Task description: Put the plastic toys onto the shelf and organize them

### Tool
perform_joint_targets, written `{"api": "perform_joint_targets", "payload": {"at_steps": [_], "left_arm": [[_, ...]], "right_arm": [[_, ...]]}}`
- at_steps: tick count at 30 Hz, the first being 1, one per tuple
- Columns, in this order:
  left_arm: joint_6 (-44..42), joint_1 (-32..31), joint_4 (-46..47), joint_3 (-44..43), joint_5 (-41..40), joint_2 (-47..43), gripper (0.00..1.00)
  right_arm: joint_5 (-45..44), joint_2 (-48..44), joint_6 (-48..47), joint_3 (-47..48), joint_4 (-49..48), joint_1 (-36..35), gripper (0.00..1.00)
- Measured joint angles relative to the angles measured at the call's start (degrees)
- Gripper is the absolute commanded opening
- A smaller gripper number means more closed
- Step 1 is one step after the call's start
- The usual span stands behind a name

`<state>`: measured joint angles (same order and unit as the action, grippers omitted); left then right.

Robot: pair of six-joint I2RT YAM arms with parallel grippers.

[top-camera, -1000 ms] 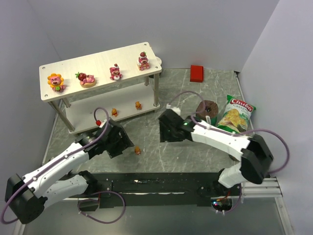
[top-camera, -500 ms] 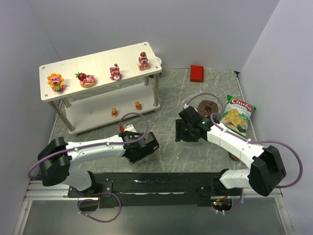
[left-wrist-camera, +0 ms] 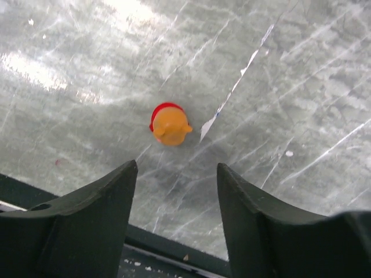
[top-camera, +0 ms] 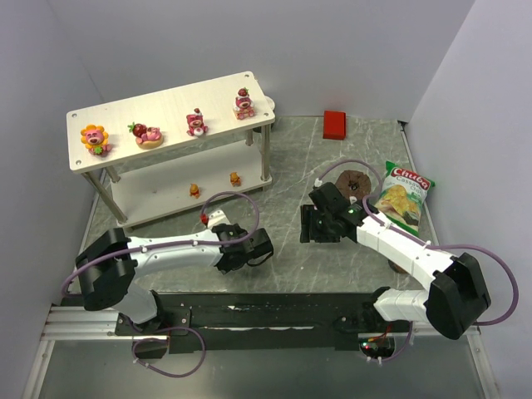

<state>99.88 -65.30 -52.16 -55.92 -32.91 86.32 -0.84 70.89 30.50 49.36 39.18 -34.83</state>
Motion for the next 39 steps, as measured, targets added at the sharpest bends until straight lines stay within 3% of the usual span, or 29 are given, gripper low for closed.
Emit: {"api": "perform_joint_targets", "payload": {"at_steps": [21, 27, 31, 34, 39], "left_arm": [[-7.3, 5.2, 8.5, 3.2, 0.1, 1.8, 0.50], [-7.8, 5.6, 9.4, 4.0, 0.3, 1.8, 0.35], [-8.4, 5.6, 9.7, 4.0, 0.3, 1.8, 0.12], [-8.8, 5.6, 9.8, 4.0, 0.2, 1.8, 0.01], [-11.5, 5.7, 8.9, 3.9, -0.2, 0.7, 0.01]], "right_arm": [[-0.6, 0.0, 0.0, -0.3, -0.2, 0.8, 0.66], [-0.8, 0.0, 0.0, -0.3, -0.2, 1.3, 0.66], [-0.9, 0.0, -0.1, -0.3, -0.2, 1.4, 0.65], [-1.0, 0.0, -0.2, -0.3, -0.2, 1.4, 0.65], [-1.1, 0.1, -0.2, -0.3, -0.2, 1.7, 0.65]]}}
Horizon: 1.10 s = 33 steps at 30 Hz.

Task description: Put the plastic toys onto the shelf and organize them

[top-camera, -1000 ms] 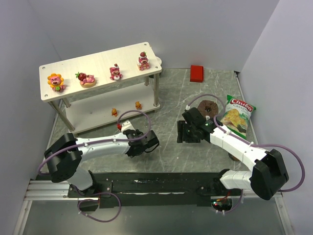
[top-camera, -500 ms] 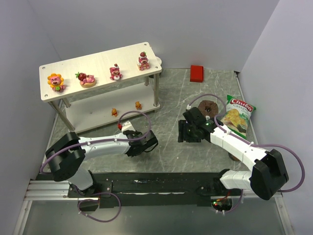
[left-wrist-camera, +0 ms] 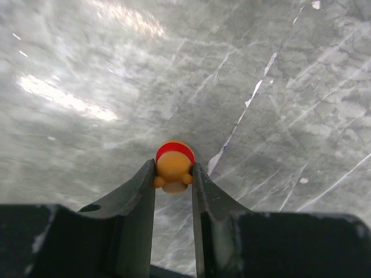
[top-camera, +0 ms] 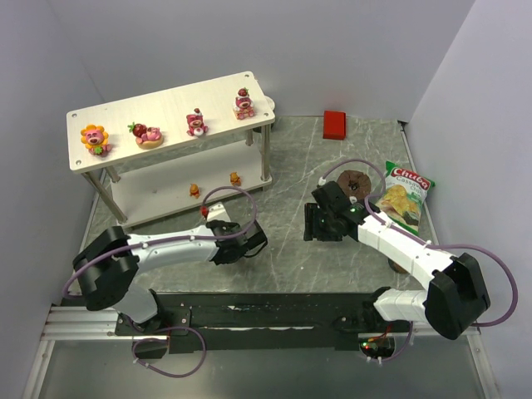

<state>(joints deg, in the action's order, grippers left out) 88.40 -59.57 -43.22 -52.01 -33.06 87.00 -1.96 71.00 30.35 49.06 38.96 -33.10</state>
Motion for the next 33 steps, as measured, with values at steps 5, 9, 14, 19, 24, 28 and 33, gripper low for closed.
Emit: {"api": "perform_joint_targets", "payload": {"at_steps": [5, 9, 14, 19, 24, 28, 33], "left_arm": [[-7.8, 1.8, -2.8, -2.3, -0.8, -3.9, 0.01], [-15.2, 6.8, -4.3, -3.4, -0.6, -9.6, 0.01], [-23.5, 13.2, -5.0, -2.5, 0.8, -17.0, 0.01], [-28.7, 17.6, -5.2, 1.5, 2.0, -21.0, 0.01], [-32.2, 21.3, -5.1, 5.3, 2.1, -25.2, 0.01], [-36.9, 24.9, -3.1, 6.5, 1.6, -28.9, 0.01], [-43.4, 31.2, 1.3, 6.5, 1.8, -28.6, 0.01]], "right_arm": [[0.0, 0.3, 0.0, 0.0, -0.3, 0.3, 0.64], [-0.1, 0.7, 0.0, 0.0, -0.4, 0.4, 0.64], [-0.2, 1.1, -0.1, 0.0, -1.1, 0.7, 0.64], [-0.1, 2.8, -0.3, 0.0, -2.3, 0.9, 0.64], [-0.1, 4.6, -1.0, 0.0, -2.8, 1.0, 0.63], [0.0, 5.9, -1.7, 0.2, -3.0, 1.2, 0.63], [0.2, 6.4, -2.4, 0.5, -3.0, 1.4, 0.63]]}}
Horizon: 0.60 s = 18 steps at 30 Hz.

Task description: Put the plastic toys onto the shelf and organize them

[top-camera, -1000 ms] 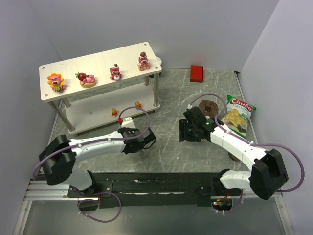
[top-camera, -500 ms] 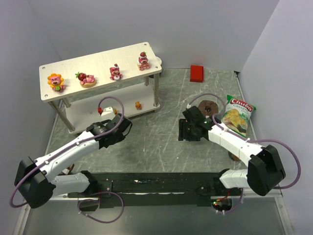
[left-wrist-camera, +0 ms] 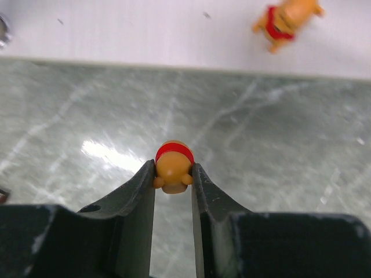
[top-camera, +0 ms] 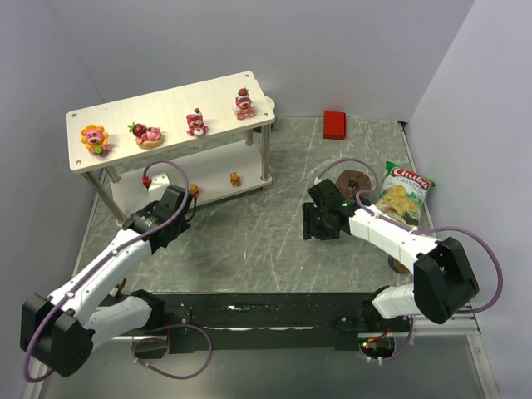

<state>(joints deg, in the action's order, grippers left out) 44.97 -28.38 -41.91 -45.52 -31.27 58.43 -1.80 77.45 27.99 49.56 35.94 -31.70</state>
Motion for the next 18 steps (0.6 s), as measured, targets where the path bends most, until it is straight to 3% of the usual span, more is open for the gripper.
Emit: {"api": "perform_joint_targets", "payload": {"at_steps": [9, 18], "left_arm": [[-11.9, 8.3, 4.7, -2.3, 0.3, 8.4, 0.01], [-22.5, 12.2, 8.7, -2.5, 2.2, 8.9, 0.01]], "right_arm": [[0.6, 0.0, -0.6, 0.0, 0.0, 0.2, 0.63], [0.6, -0.4, -0.7, 0.0, 0.0, 0.3, 0.63]]}}
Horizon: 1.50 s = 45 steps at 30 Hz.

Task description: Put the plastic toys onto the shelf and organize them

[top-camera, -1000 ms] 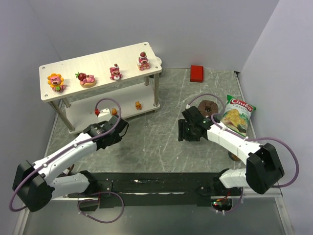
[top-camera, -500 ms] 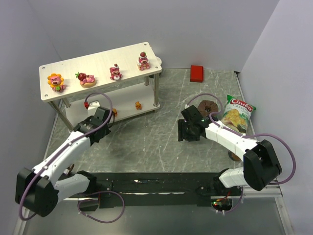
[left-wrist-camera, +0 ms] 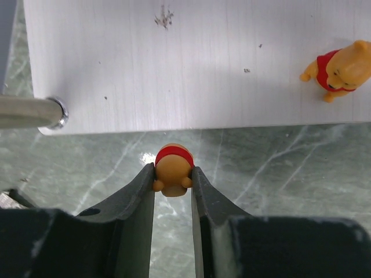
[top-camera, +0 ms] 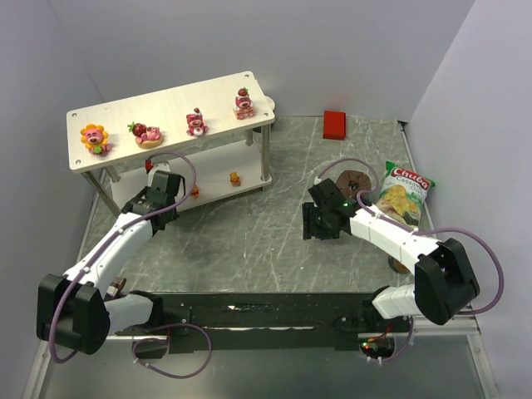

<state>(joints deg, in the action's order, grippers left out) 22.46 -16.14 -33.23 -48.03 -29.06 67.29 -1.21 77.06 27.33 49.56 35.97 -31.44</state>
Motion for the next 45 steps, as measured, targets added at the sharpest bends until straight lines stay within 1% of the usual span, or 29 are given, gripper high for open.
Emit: {"api": "perform_joint_targets", "payload": {"at_steps": [7, 14, 28, 45], "left_arm": [[-6.8, 3.6, 5.4, 1.6, 1.4, 0.0, 0.02], [-9.1, 6.6, 9.4, 2.6, 2.8, 1.0, 0.02], [-5.6, 7.5, 13.2, 2.8, 3.8, 4.2, 0.01], [-3.5, 9.3, 13.7, 2.8, 4.4, 4.2, 0.04]], "right_arm": [[-0.2, -0.4, 0.0, 0.0, 0.0, 0.3, 0.63], [-0.5, -0.4, 0.0, 0.0, 0.0, 0.5, 0.63], [-1.0, -1.6, 0.0, -0.1, 0.0, 0.5, 0.63], [-1.2, -1.6, -0.2, -0.1, 0.0, 0.6, 0.63]]}}
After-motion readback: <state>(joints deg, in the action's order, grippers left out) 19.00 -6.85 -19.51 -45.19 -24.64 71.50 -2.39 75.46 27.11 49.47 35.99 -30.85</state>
